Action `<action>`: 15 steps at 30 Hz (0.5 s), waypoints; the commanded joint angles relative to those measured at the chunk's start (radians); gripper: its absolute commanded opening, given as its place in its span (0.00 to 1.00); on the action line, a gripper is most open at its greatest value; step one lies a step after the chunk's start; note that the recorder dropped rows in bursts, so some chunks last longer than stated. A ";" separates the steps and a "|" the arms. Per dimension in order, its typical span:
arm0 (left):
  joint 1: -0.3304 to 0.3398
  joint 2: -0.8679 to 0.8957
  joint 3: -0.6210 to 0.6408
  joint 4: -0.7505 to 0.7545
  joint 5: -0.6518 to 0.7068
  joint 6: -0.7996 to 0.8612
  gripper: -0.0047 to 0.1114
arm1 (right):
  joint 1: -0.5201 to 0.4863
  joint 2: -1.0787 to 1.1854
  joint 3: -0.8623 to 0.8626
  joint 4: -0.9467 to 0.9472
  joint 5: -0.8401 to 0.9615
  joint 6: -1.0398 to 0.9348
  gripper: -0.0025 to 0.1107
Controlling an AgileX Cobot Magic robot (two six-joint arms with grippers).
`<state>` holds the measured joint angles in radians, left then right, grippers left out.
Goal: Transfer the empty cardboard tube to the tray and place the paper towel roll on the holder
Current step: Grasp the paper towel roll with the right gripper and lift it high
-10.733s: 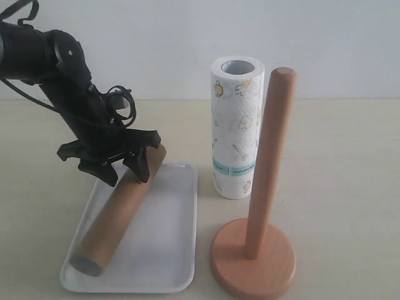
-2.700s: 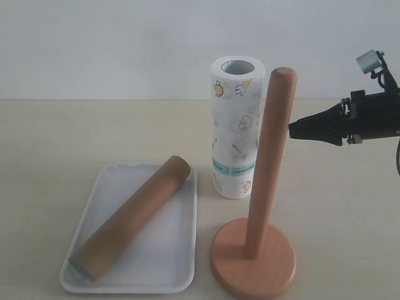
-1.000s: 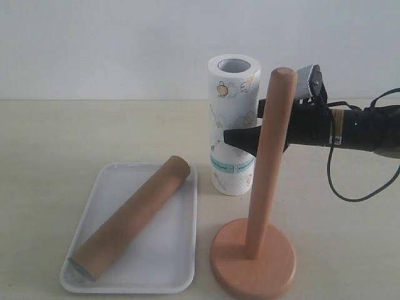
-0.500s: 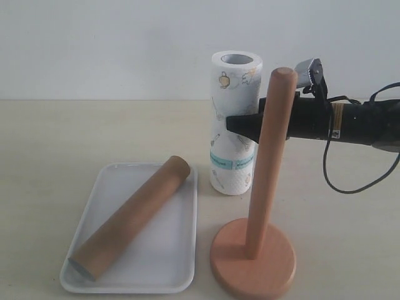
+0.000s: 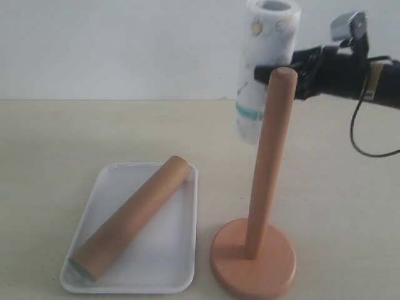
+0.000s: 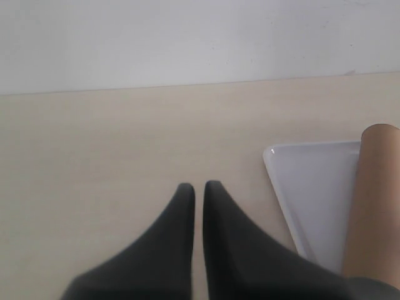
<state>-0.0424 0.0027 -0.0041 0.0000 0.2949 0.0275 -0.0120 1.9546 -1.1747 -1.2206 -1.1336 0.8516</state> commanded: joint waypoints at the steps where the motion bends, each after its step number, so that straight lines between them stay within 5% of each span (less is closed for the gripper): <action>1: 0.002 -0.003 0.004 -0.010 0.002 -0.007 0.08 | -0.105 -0.196 -0.014 0.030 -0.035 0.101 0.02; 7: 0.002 -0.003 0.004 -0.010 0.002 -0.007 0.08 | -0.218 -0.433 -0.014 -0.117 -0.035 0.325 0.02; 15: 0.002 -0.003 0.004 -0.010 0.002 -0.007 0.08 | -0.228 -0.772 -0.014 -0.227 0.056 0.765 0.02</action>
<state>-0.0424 0.0027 -0.0041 0.0000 0.2949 0.0275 -0.2318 1.2704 -1.1828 -1.4670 -1.1055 1.4505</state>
